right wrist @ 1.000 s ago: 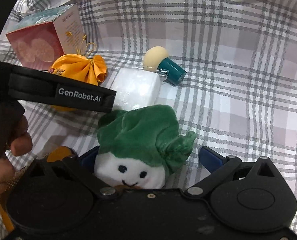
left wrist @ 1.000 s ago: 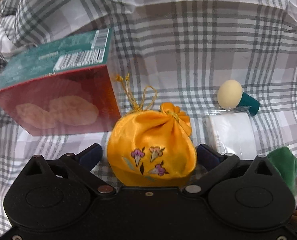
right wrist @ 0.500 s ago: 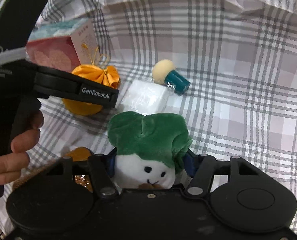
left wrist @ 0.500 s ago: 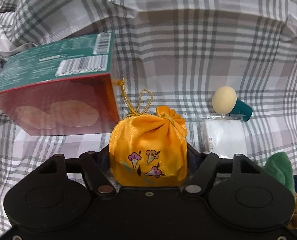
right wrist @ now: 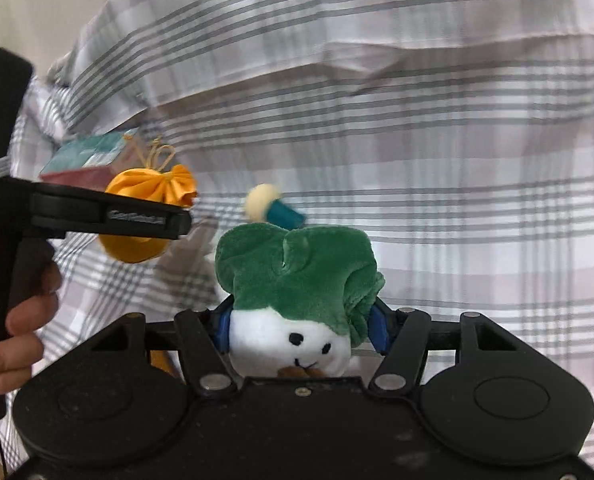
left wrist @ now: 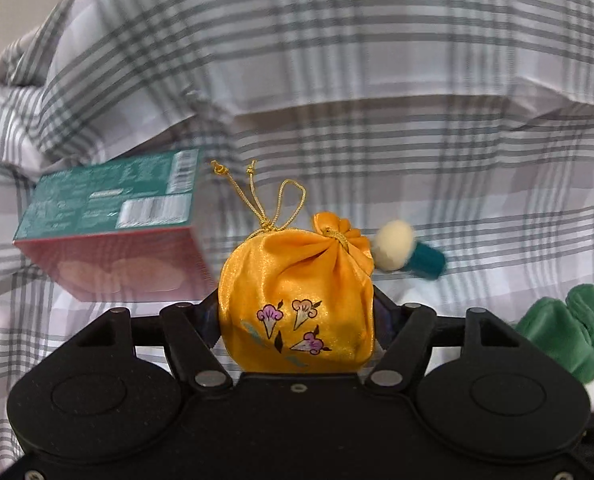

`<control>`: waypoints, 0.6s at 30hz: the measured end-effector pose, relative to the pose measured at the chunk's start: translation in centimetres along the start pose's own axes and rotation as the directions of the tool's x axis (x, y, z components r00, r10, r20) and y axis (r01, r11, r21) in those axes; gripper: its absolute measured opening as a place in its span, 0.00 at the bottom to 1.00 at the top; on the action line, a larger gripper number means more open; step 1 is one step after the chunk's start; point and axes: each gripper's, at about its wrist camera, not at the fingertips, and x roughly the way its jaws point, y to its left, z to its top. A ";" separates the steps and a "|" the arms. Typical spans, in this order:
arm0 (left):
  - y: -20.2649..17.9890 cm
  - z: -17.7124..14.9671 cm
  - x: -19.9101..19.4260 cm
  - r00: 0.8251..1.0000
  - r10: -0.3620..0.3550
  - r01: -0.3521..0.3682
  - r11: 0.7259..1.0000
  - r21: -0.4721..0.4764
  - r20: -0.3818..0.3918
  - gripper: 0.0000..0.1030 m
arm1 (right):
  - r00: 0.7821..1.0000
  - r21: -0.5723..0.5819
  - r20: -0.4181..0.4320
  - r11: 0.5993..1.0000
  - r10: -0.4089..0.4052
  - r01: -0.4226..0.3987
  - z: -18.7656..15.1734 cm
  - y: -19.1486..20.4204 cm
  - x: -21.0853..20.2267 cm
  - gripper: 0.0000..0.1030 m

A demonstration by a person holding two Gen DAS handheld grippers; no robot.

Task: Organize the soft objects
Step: 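Carry the orange pouch with the left tool while the right tool carries the snowman to the basket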

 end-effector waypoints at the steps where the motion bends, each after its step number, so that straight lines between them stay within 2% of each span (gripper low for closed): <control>1: -0.8 0.2 -0.3 1.000 -0.007 0.007 1.000 0.011 0.004 0.63 | 1.000 0.015 0.005 1.000 -0.011 0.011 -0.1 -0.6 -0.3 0.59; 3: -1.6 -0.8 -0.8 1.000 -0.016 0.016 0.999 0.030 0.011 0.63 | 0.999 0.047 0.014 0.998 -0.041 0.040 -0.3 -2.1 -0.8 0.59; 8: -5.4 -0.5 -1.7 0.998 -0.063 0.062 0.996 0.069 0.012 0.63 | 0.990 0.143 0.026 0.981 -0.135 0.130 -1.3 -6.3 -2.4 0.59; 13: -10.1 -0.6 -2.5 0.992 -0.129 0.127 0.985 0.114 0.007 0.63 | 0.972 0.206 0.030 0.953 -0.231 0.220 -3.2 -9.4 -4.8 0.59; 18: -14.9 -1.7 -3.8 0.980 -0.199 0.197 0.963 0.186 -0.009 0.63 | 0.950 0.228 0.043 0.928 -0.311 0.294 -5.8 -11.1 -7.4 0.59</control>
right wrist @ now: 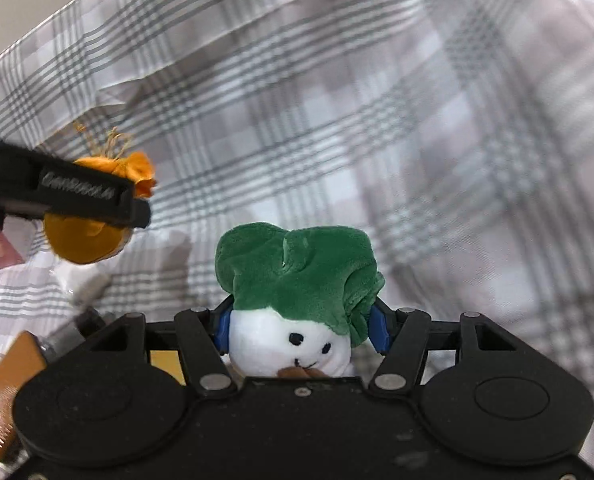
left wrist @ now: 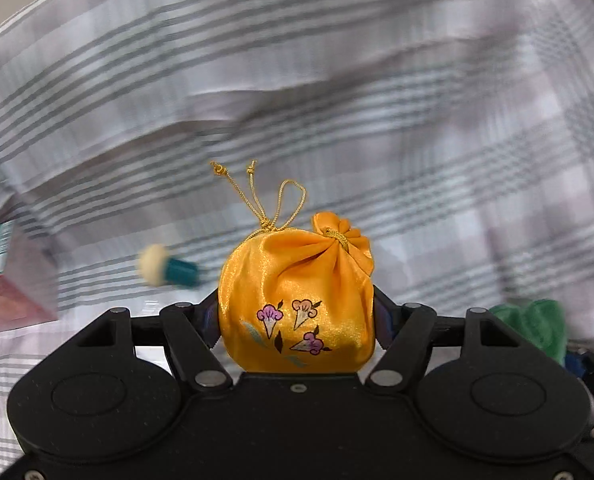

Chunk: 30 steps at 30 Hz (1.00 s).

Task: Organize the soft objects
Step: 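Carry the orange pouch with the left tool while the right tool carries the snowman to the basket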

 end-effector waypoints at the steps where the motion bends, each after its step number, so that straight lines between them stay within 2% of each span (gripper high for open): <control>1: -0.9 -0.1 -0.1 1.000 -0.015 0.015 1.000 0.015 -0.004 0.63 | 1.000 0.007 0.002 1.000 -0.011 0.011 -0.5 -0.6 -0.5 0.59; 9: -6.1 -3.4 -1.5 0.990 -0.112 0.122 0.985 0.118 -0.090 0.63 | 0.998 0.050 -0.019 0.997 -0.060 0.061 -5.1 -3.2 -3.8 0.59; 17: -7.5 -9.0 -5.6 0.966 -0.187 0.214 0.966 0.147 -0.179 0.63 | 0.995 0.069 -0.068 0.995 -0.073 0.077 -10.0 -4.4 -8.4 0.59; 24: -6.5 -14.8 -10.9 0.971 -0.161 0.188 0.971 0.145 -0.178 0.63 | 0.994 0.044 -0.084 0.997 -0.067 0.071 -13.8 -3.5 -12.8 0.59; 30: -4.1 -19.3 -15.1 0.984 -0.111 0.127 0.986 0.109 -0.143 0.63 | 0.997 -0.010 -0.078 1.000 -0.014 0.014 -16.4 -1.4 -17.0 0.59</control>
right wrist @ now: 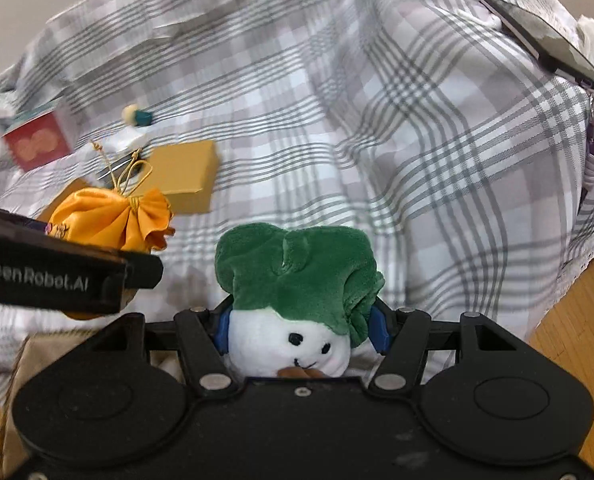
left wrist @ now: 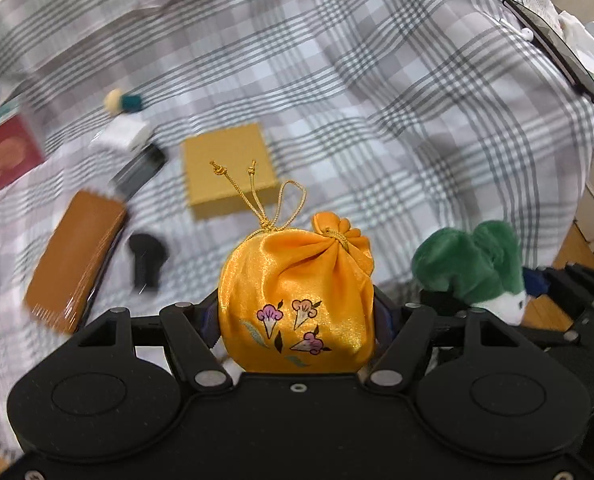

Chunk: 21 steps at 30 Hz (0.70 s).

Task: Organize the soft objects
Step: 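Carry the orange pouch with the left tool while the right tool carries the snowman to the basket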

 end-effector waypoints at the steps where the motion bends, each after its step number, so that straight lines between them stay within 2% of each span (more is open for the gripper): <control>1: 0.3 -1.0 -0.6 1.000 0.011 -0.011 1.000 -0.018 0.003 0.64 | 1.000 -0.013 0.001 1.000 0.010 -0.010 -0.4 0.4 -0.6 0.59; 6: 2.4 -4.7 -2.2 1.000 0.015 -0.017 0.992 -0.128 -0.016 0.64 | 0.998 -0.110 -0.009 0.992 0.059 -0.060 -2.6 2.9 -3.2 0.59; 15: 6.0 -9.6 -4.3 0.994 0.111 -0.111 0.952 -0.286 -0.019 0.64 | 0.991 -0.181 -0.063 0.975 0.116 -0.126 -4.2 5.9 -5.0 0.59; 18: 6.3 -11.1 -4.3 0.995 0.090 -0.098 0.950 -0.296 -0.041 0.64 | 0.990 -0.171 -0.075 0.976 0.121 -0.132 -4.1 6.2 -5.1 0.59; 21: 6.1 -12.2 -3.5 0.996 0.032 -0.056 0.950 -0.306 -0.082 0.64 | 0.987 -0.146 -0.091 0.979 0.129 -0.142 -3.7 6.0 -4.9 0.59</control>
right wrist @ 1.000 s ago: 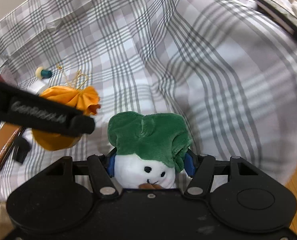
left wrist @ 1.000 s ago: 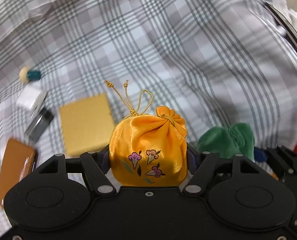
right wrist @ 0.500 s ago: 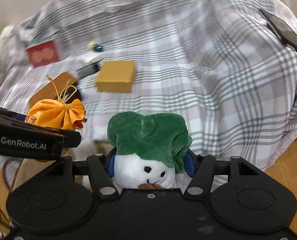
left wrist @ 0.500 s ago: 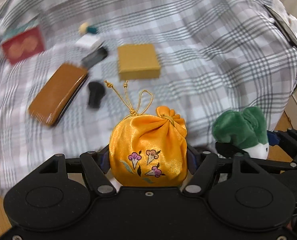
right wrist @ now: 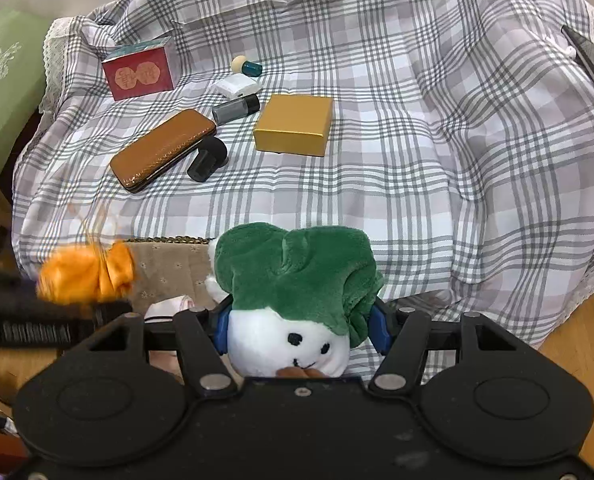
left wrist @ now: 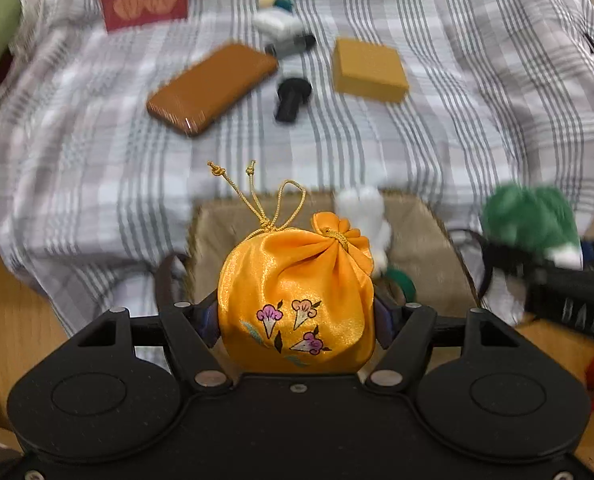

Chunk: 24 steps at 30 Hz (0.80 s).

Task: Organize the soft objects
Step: 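Carry the orange pouch with the left tool while the right tool carries the snowman to the basket, then open the left tool to drop the pouch while the right tool lowers and releases the snowman in the basket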

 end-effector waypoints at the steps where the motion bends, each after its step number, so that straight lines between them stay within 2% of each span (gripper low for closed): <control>1: -0.1 -0.3 0.2 1.000 -0.013 0.013 1.000 0.001 -0.017 0.64 | 1.000 0.006 -0.004 1.000 0.002 -0.002 0.1 0.1 0.0 0.59; 7: -0.2 -1.9 0.7 0.997 -0.033 0.033 0.999 0.012 -0.064 0.66 | 1.000 -0.005 -0.007 1.000 0.007 -0.007 0.5 0.5 0.2 0.59; 11: -0.3 -2.1 0.4 0.999 -0.007 0.008 1.000 0.015 -0.043 0.72 | 1.000 -0.023 -0.011 1.000 0.012 -0.012 0.5 1.0 0.4 0.59; 13: -0.3 -2.1 0.2 1.000 0.000 0.000 1.000 0.019 -0.023 0.79 | 1.000 -0.030 -0.013 0.999 0.011 -0.012 0.5 1.1 0.5 0.60; 20: -0.3 -2.1 0.0 0.999 0.036 -0.036 0.999 0.024 -0.003 0.79 | 0.999 -0.049 -0.022 0.998 0.035 -0.036 0.4 1.5 0.5 0.62; 24: -0.6 -2.2 0.1 0.998 0.068 -0.068 0.997 0.035 0.003 0.79 | 0.998 -0.069 -0.024 0.995 0.066 -0.067 0.2 1.9 0.4 0.68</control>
